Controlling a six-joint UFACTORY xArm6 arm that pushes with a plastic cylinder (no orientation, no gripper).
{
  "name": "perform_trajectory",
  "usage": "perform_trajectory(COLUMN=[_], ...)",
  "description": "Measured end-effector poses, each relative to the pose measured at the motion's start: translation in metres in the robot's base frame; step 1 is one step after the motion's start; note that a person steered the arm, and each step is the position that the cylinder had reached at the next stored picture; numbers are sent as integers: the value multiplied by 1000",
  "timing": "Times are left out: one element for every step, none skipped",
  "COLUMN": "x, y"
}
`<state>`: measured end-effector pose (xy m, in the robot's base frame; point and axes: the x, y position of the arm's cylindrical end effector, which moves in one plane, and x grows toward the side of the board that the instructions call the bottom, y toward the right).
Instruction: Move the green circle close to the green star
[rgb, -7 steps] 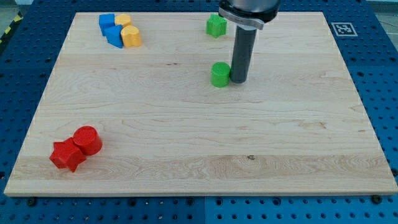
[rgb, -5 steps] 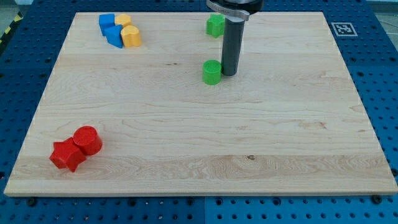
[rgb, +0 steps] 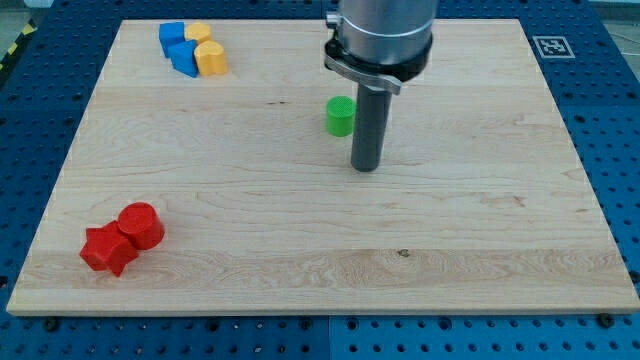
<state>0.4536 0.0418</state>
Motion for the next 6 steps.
perform_trajectory(x=[-21,-21,-21,-14,-18,-24], y=[-5,-6,-6,-11,-21,-21])
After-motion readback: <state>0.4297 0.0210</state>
